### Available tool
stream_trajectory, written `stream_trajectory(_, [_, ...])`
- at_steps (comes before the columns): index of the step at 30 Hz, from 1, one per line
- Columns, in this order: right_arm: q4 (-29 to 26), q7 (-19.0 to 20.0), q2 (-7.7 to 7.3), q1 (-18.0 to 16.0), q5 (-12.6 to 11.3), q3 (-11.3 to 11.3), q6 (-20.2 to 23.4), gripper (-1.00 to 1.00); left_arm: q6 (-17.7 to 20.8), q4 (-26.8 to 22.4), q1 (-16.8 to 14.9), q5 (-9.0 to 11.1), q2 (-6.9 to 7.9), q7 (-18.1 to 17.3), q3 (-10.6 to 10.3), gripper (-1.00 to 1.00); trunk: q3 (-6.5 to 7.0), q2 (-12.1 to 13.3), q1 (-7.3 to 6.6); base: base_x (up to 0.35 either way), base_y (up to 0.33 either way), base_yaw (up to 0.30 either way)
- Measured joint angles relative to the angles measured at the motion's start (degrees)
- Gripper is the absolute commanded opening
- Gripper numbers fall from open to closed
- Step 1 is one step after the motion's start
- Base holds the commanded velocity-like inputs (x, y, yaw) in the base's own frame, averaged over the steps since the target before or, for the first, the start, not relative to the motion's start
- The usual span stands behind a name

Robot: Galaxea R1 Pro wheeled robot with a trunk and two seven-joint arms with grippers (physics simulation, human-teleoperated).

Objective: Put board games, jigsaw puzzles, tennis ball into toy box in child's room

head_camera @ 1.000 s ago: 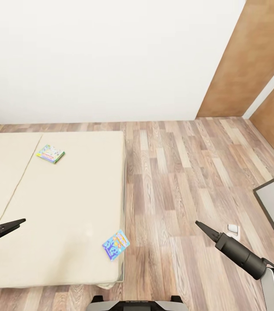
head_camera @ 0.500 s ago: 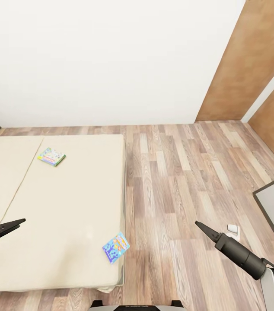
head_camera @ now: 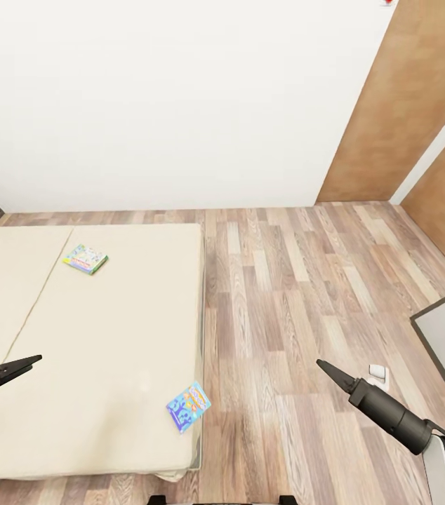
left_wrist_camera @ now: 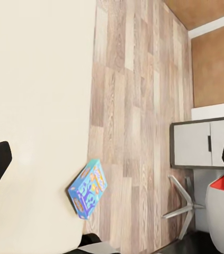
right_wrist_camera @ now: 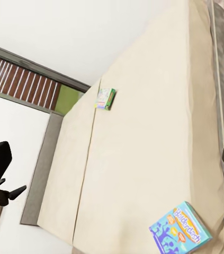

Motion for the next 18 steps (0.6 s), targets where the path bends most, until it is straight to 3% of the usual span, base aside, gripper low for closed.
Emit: stream_trajectory(18, [0.00,0.00,0.08,0.01,0.03,0.02,-0.05,1.00,0.00,0.00,0.00,-0.04,-0.02,0.00,0.07,1.00,1.71,0.00,0.00,0.000,0.000,0.000])
